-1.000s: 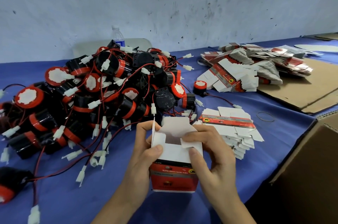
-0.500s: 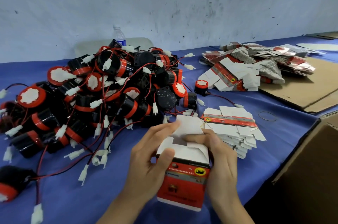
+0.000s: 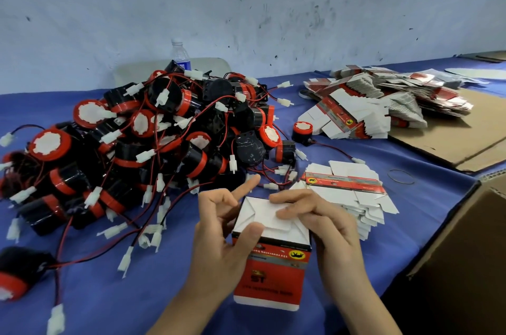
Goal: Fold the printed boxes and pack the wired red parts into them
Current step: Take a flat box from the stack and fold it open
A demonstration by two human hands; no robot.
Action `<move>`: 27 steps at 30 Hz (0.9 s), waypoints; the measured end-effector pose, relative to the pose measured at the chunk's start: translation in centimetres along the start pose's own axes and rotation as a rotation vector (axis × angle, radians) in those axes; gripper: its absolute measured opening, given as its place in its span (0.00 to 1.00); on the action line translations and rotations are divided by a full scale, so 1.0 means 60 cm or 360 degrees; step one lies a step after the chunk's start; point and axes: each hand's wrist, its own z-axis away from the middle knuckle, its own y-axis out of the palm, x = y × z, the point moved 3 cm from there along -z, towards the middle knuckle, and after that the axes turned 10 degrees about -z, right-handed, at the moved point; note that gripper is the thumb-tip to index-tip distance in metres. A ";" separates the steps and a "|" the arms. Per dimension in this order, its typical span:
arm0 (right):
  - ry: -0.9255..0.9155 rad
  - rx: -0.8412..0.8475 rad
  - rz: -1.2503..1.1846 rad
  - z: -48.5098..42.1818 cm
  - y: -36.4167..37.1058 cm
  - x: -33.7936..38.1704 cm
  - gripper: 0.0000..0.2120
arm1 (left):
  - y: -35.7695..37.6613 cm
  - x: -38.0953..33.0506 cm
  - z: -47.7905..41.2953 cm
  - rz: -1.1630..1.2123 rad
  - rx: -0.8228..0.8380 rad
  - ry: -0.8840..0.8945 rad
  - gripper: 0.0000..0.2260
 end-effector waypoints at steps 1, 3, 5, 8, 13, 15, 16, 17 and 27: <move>0.0048 0.0013 0.0016 0.002 0.002 -0.001 0.09 | 0.000 0.002 0.001 0.0015 -0.0011 0.0009 0.21; 0.0180 0.0016 0.0105 0.001 0.004 0.000 0.09 | -0.002 0.000 0.003 0.0009 -0.0037 0.0123 0.20; 0.0388 0.0016 0.0079 -0.001 -0.002 0.002 0.04 | -0.002 -0.003 0.003 -0.0023 -0.0078 0.0261 0.21; 0.0674 0.0017 0.0038 -0.005 -0.012 0.014 0.12 | -0.003 -0.011 0.001 -0.0014 -0.0114 0.0478 0.25; 0.0608 0.0284 0.0312 -0.026 0.009 0.031 0.24 | -0.007 -0.019 -0.009 -0.0008 -0.0184 0.0630 0.31; 0.0456 0.0353 0.0517 -0.034 0.021 0.033 0.25 | -0.012 -0.012 -0.009 -0.0038 -0.0227 0.0663 0.32; 0.0403 0.0361 0.0564 -0.037 0.025 0.033 0.25 | -0.015 -0.007 -0.008 -0.0079 -0.0249 0.0676 0.33; 0.0364 0.0372 0.0579 -0.039 0.028 0.032 0.23 | -0.018 -0.003 -0.008 -0.0128 -0.0266 0.0681 0.34; 0.0070 0.0237 0.0112 -0.054 -0.005 0.032 0.07 | -0.005 0.028 -0.006 -0.0897 0.0186 0.0455 0.33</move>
